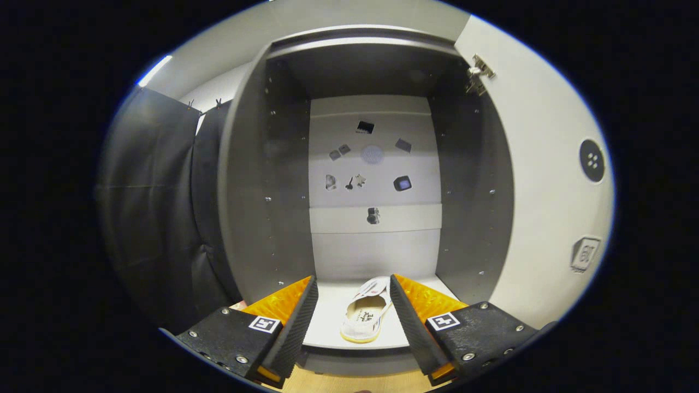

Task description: Open the shoe cabinet door, grab the shoes and put them into the shoe cabinet, then close the shoe cabinet door.

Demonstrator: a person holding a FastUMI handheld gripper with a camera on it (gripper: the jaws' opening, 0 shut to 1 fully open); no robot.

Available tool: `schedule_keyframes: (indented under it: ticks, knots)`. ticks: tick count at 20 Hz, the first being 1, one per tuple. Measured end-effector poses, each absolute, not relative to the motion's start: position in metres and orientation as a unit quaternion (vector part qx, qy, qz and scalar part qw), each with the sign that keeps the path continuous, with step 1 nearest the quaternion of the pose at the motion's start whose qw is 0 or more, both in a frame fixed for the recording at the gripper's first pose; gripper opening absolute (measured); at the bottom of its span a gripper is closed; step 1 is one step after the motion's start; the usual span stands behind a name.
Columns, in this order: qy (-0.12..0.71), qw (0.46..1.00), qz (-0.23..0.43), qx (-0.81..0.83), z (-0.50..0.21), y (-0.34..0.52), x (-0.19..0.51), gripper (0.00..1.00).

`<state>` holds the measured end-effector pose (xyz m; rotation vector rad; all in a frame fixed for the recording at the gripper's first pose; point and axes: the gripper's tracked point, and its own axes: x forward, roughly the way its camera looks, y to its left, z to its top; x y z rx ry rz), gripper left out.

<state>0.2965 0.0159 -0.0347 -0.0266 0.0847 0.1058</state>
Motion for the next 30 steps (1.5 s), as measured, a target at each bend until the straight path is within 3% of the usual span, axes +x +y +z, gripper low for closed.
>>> schedule_keyframes:
  ticks: [14,22,30]
  knots:
    - [0.020,1.000,0.002,0.006,0.012,-0.003,0.030,0.93]
    - [0.015,1.000,-0.012,0.017,0.010,-0.013,-0.016,0.93]
    - [0.019,0.999,-0.013,0.026,0.008,-0.048,-0.016,0.93]
